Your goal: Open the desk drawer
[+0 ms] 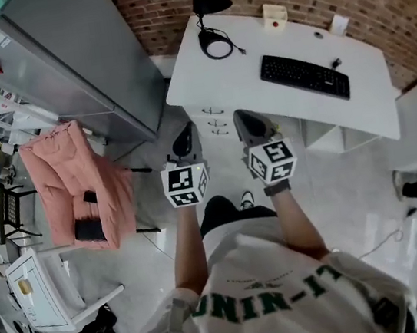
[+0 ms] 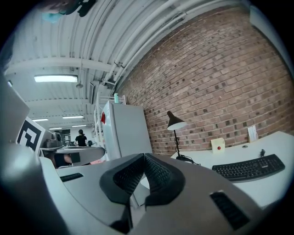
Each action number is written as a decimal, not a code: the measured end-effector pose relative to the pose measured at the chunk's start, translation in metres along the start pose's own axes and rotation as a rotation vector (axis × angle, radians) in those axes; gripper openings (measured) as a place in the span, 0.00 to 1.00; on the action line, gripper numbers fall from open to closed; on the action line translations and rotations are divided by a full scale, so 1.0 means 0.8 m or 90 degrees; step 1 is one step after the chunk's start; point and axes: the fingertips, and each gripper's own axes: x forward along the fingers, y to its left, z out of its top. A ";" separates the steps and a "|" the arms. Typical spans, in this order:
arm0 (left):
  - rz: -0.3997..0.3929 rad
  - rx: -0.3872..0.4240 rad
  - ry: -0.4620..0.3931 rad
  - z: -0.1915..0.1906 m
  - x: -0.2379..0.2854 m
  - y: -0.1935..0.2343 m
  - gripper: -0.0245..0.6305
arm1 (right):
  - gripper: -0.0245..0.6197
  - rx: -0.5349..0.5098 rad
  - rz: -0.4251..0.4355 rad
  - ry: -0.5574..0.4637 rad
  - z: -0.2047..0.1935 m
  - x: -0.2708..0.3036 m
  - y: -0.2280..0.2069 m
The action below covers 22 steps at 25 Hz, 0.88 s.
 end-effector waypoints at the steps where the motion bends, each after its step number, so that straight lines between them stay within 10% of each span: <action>1: -0.004 0.013 0.006 -0.007 0.006 -0.004 0.04 | 0.05 0.002 0.000 0.004 -0.009 0.003 -0.004; 22: -0.097 -0.067 0.146 -0.194 0.130 0.020 0.04 | 0.05 0.028 -0.057 0.145 -0.174 0.089 -0.063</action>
